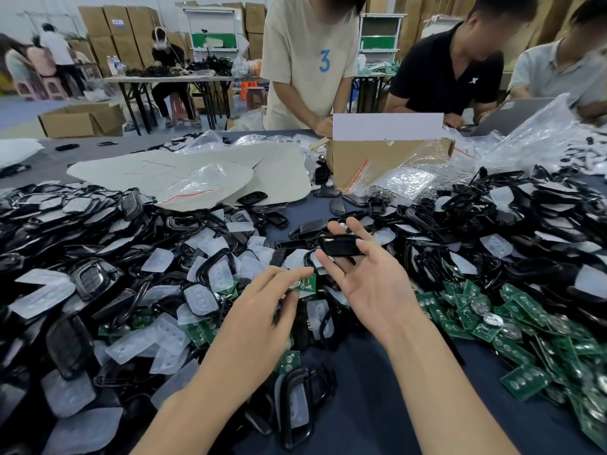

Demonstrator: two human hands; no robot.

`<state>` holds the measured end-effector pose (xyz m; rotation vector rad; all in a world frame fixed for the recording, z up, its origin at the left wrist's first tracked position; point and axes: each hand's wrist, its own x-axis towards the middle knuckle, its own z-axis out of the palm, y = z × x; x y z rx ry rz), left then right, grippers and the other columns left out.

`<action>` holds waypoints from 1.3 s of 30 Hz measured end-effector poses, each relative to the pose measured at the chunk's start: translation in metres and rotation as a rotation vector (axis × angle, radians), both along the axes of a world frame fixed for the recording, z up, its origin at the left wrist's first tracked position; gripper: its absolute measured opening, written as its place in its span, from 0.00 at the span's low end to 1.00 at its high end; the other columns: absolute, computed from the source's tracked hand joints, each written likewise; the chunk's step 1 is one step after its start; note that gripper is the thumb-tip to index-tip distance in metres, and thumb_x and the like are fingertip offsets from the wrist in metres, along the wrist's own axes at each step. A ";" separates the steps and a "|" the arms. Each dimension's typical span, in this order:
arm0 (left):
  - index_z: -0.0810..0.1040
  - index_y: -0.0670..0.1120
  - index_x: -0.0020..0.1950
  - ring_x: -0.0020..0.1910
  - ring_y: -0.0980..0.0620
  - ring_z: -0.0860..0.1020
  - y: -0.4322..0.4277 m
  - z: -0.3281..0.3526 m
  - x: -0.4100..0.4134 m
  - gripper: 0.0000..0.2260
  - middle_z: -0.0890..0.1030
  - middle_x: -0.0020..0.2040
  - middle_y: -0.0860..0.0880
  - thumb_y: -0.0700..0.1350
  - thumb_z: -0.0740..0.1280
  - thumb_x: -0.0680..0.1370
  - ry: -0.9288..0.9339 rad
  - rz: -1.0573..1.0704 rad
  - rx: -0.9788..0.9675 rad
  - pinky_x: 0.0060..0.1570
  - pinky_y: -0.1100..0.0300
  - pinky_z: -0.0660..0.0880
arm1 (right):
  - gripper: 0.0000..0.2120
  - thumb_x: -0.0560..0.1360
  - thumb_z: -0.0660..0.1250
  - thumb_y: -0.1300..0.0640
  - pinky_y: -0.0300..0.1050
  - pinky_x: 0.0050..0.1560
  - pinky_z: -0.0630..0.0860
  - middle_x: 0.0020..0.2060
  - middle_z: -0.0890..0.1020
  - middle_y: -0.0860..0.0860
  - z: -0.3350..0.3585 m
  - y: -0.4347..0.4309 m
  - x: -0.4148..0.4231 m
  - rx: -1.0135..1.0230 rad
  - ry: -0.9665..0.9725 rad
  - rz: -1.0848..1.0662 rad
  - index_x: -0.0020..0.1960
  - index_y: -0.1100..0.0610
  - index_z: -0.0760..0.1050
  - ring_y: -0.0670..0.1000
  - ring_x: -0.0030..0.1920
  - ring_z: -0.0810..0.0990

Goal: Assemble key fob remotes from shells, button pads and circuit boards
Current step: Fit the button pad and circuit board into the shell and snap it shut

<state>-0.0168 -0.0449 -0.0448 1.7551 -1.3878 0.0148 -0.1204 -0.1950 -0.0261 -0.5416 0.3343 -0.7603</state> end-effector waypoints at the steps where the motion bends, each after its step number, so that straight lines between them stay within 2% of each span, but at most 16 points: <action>1: 0.76 0.59 0.65 0.48 0.55 0.78 0.000 0.000 0.001 0.16 0.78 0.53 0.61 0.42 0.65 0.81 0.001 0.012 -0.017 0.48 0.65 0.73 | 0.16 0.85 0.51 0.64 0.51 0.49 0.84 0.61 0.82 0.60 0.001 0.001 0.001 -0.012 0.000 0.001 0.66 0.59 0.74 0.58 0.51 0.85; 3: 0.77 0.59 0.64 0.49 0.56 0.80 0.000 0.001 0.001 0.13 0.80 0.52 0.60 0.47 0.64 0.81 0.026 0.013 -0.057 0.50 0.64 0.74 | 0.16 0.85 0.50 0.66 0.51 0.50 0.85 0.61 0.82 0.61 0.002 0.002 0.004 -0.038 0.008 0.002 0.66 0.62 0.73 0.58 0.50 0.85; 6: 0.80 0.56 0.62 0.48 0.56 0.80 -0.001 0.004 0.001 0.12 0.81 0.51 0.58 0.51 0.62 0.81 0.044 -0.011 -0.089 0.50 0.63 0.74 | 0.14 0.85 0.53 0.67 0.48 0.51 0.84 0.55 0.85 0.59 0.002 0.006 0.006 -0.084 0.038 0.005 0.62 0.62 0.75 0.56 0.49 0.86; 9: 0.81 0.55 0.60 0.45 0.56 0.77 -0.002 0.005 0.002 0.11 0.76 0.48 0.59 0.47 0.63 0.81 0.074 0.024 -0.128 0.45 0.69 0.71 | 0.14 0.84 0.56 0.68 0.43 0.50 0.84 0.51 0.86 0.59 0.000 0.013 0.008 -0.187 0.090 0.032 0.62 0.61 0.77 0.54 0.48 0.86; 12: 0.76 0.64 0.59 0.49 0.62 0.77 -0.002 0.007 0.006 0.14 0.78 0.48 0.61 0.44 0.65 0.81 0.162 0.100 -0.154 0.46 0.75 0.69 | 0.14 0.83 0.58 0.68 0.40 0.50 0.83 0.53 0.86 0.58 -0.002 0.021 0.013 -0.298 0.150 0.063 0.61 0.59 0.79 0.52 0.51 0.86; 13: 0.74 0.67 0.56 0.50 0.63 0.78 -0.003 0.008 0.008 0.15 0.80 0.48 0.63 0.45 0.66 0.81 0.225 0.131 -0.168 0.46 0.75 0.70 | 0.14 0.83 0.58 0.68 0.40 0.51 0.82 0.53 0.86 0.58 -0.003 0.024 0.015 -0.341 0.175 0.072 0.61 0.58 0.79 0.52 0.52 0.86; 15: 0.74 0.66 0.51 0.47 0.63 0.79 -0.004 0.007 0.011 0.13 0.80 0.47 0.66 0.47 0.69 0.79 0.336 0.187 -0.210 0.44 0.74 0.72 | 0.14 0.83 0.59 0.67 0.40 0.52 0.81 0.53 0.86 0.56 -0.005 0.029 0.018 -0.418 0.208 0.089 0.61 0.57 0.79 0.53 0.53 0.86; 18: 0.74 0.64 0.50 0.44 0.61 0.80 -0.003 0.006 0.015 0.10 0.81 0.45 0.64 0.48 0.70 0.78 0.326 0.238 -0.251 0.41 0.73 0.73 | 0.14 0.83 0.59 0.67 0.38 0.52 0.81 0.49 0.87 0.52 -0.007 0.036 0.022 -0.493 0.217 0.115 0.60 0.55 0.80 0.51 0.53 0.86; 25: 0.74 0.65 0.49 0.42 0.57 0.79 -0.003 0.002 0.019 0.09 0.81 0.44 0.62 0.50 0.70 0.79 0.289 0.272 -0.250 0.38 0.70 0.72 | 0.18 0.82 0.62 0.67 0.36 0.55 0.79 0.52 0.87 0.51 -0.009 0.044 0.026 -0.545 0.212 0.115 0.54 0.48 0.85 0.52 0.57 0.85; 30: 0.75 0.65 0.50 0.40 0.56 0.81 -0.004 0.000 0.022 0.09 0.82 0.43 0.60 0.49 0.69 0.79 0.348 0.251 -0.256 0.39 0.65 0.75 | 0.20 0.83 0.62 0.67 0.37 0.55 0.79 0.54 0.87 0.51 -0.010 0.044 0.026 -0.567 0.201 0.114 0.53 0.46 0.86 0.52 0.59 0.84; 35: 0.76 0.63 0.51 0.42 0.56 0.81 -0.005 0.000 0.023 0.08 0.82 0.44 0.60 0.49 0.70 0.79 0.363 0.248 -0.254 0.39 0.68 0.75 | 0.20 0.82 0.62 0.67 0.37 0.56 0.79 0.54 0.87 0.51 -0.010 0.044 0.027 -0.571 0.196 0.111 0.53 0.45 0.86 0.52 0.59 0.84; 39: 0.76 0.63 0.50 0.40 0.55 0.81 -0.005 0.000 0.023 0.08 0.82 0.43 0.60 0.49 0.69 0.79 0.364 0.242 -0.259 0.40 0.62 0.76 | 0.20 0.82 0.62 0.67 0.37 0.56 0.79 0.53 0.87 0.52 -0.011 0.044 0.027 -0.570 0.195 0.110 0.53 0.46 0.86 0.52 0.58 0.84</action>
